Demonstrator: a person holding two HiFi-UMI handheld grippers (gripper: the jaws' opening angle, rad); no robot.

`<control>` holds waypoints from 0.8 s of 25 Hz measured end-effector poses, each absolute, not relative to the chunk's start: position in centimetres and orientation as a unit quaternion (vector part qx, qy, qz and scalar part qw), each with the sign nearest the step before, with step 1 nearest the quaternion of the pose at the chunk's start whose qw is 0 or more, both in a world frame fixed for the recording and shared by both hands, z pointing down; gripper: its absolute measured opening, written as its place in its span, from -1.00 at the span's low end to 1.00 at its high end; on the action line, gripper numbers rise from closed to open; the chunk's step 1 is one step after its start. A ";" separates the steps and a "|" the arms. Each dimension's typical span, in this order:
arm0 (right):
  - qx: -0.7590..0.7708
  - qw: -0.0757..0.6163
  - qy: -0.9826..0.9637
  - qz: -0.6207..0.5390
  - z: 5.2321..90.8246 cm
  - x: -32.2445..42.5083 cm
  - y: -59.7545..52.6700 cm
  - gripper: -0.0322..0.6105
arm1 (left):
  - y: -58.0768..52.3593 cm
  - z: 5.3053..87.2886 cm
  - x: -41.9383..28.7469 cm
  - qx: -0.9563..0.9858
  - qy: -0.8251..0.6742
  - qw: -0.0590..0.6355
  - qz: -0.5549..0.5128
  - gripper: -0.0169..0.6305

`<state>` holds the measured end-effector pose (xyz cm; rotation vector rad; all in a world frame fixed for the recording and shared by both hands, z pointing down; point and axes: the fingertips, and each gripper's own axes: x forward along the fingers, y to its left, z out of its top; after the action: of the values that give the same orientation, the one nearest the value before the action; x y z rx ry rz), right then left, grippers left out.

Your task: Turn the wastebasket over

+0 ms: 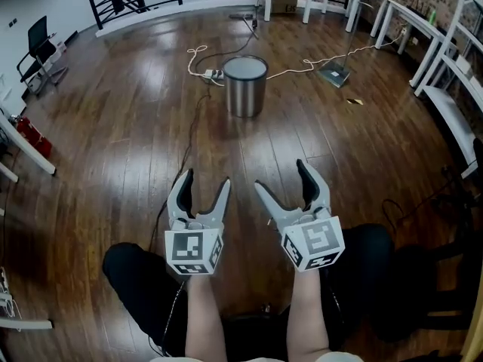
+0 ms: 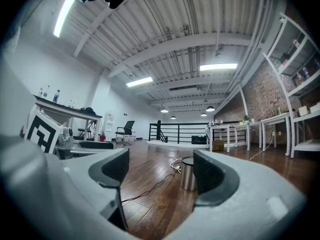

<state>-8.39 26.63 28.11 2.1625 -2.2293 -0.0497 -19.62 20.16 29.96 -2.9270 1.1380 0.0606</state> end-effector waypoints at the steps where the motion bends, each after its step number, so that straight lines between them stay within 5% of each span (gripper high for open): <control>1: 0.695 0.018 -0.719 -0.010 28.2 -7.7 25.7 0.31 | 19.1 30.0 -18.9 -0.932 0.362 0.001 0.016 0.10; 15: 0.697 -0.042 -0.715 0.019 28.5 1.6 18.1 0.31 | 12.9 29.4 -9.7 -0.934 0.356 0.024 0.006 0.08; 20: 0.673 0.005 -0.739 0.017 30.2 2.0 11.6 0.31 | 6.2 31.9 -8.8 -0.927 0.376 -0.011 -0.002 0.08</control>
<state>2.00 11.62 30.17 2.1080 -2.3151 0.0523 -8.84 6.18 31.93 -2.9324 1.1884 -0.0051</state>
